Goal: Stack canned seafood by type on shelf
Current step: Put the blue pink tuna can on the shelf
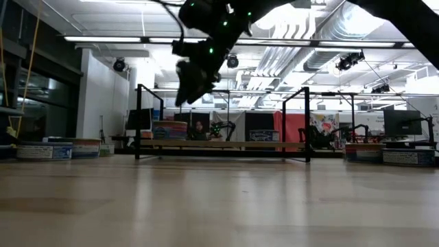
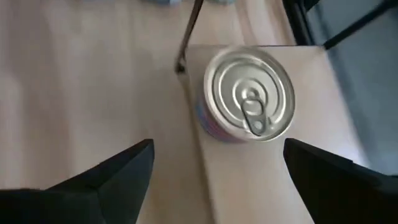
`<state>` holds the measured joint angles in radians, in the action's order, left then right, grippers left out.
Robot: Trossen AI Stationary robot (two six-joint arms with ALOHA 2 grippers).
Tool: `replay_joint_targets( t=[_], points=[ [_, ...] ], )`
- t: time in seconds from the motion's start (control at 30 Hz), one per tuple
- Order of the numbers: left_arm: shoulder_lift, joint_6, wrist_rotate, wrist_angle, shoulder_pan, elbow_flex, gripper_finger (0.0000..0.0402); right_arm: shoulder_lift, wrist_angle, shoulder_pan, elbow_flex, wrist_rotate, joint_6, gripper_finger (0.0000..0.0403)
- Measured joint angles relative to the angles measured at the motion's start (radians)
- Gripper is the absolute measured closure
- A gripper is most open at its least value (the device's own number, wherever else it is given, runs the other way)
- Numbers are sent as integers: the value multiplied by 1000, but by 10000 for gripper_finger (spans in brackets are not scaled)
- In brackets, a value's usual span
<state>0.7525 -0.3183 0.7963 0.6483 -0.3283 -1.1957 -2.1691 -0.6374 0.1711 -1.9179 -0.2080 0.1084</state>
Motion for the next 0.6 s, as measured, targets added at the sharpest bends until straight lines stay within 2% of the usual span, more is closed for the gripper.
replay_joint_targets(
  t=[0.17, 0.27, 0.47, 0.6],
  points=[
    [0, 0, 0, 0, 0, 0, 401, 9, 21, 7, -1, 133, -300, 54],
    [0, 0, 0, -1, 0, 0, 401, -3, 41, 5, 1, 198, -301, 54],
    [0, 0, 0, -1, 0, 0, 401, -6, 49, 6, 2, 162, -377, 54],
    [0, 0, 0, -1, 0, 0, 401, -6, 44, 5, 2, 187, -338, 56]
  ],
)
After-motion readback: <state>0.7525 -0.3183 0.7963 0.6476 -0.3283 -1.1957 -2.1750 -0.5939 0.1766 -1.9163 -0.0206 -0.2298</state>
